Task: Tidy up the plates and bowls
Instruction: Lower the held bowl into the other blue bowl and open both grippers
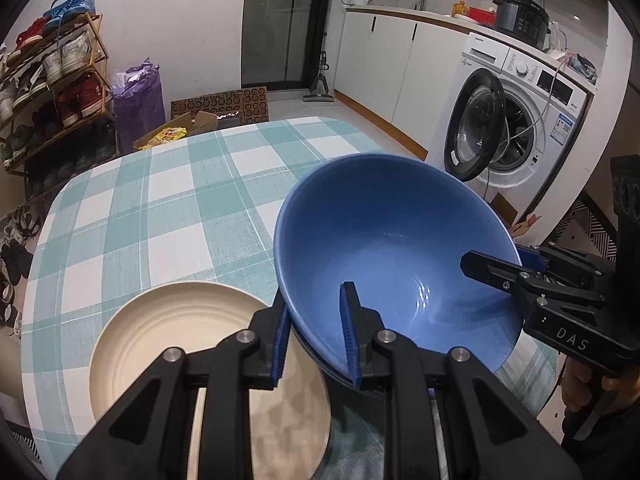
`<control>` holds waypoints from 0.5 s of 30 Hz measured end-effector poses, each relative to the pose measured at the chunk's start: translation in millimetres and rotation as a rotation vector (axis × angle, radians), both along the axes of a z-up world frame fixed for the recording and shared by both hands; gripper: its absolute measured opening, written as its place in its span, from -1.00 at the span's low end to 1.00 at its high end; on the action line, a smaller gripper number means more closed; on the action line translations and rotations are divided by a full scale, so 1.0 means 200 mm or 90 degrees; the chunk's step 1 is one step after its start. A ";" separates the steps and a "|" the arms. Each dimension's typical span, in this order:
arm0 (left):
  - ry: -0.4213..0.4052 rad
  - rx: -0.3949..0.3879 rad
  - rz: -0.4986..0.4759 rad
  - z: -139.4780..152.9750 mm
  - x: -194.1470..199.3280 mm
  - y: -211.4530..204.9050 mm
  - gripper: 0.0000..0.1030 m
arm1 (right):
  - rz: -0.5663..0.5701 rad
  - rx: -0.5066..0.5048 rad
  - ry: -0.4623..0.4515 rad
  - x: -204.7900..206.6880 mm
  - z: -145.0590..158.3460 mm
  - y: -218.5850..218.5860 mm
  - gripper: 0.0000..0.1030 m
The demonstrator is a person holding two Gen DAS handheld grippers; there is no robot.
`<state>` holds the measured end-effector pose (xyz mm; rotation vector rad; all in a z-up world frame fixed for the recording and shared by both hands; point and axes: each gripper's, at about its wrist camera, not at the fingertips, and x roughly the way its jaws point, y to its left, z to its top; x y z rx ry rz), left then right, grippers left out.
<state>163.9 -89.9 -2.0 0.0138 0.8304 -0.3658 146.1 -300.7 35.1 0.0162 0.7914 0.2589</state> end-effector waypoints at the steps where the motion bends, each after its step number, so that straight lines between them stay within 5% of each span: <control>1: 0.001 0.001 0.002 0.00 0.00 0.00 -0.59 | 0.001 -0.004 0.000 0.00 0.00 0.00 -0.38; 6: 0.002 0.003 0.001 0.00 -0.01 0.01 -0.57 | 0.005 -0.027 -0.002 0.00 -0.03 0.03 -0.37; 15: 0.005 0.007 0.007 -0.01 -0.01 0.03 -0.42 | 0.020 -0.020 -0.013 -0.01 -0.02 0.03 -0.02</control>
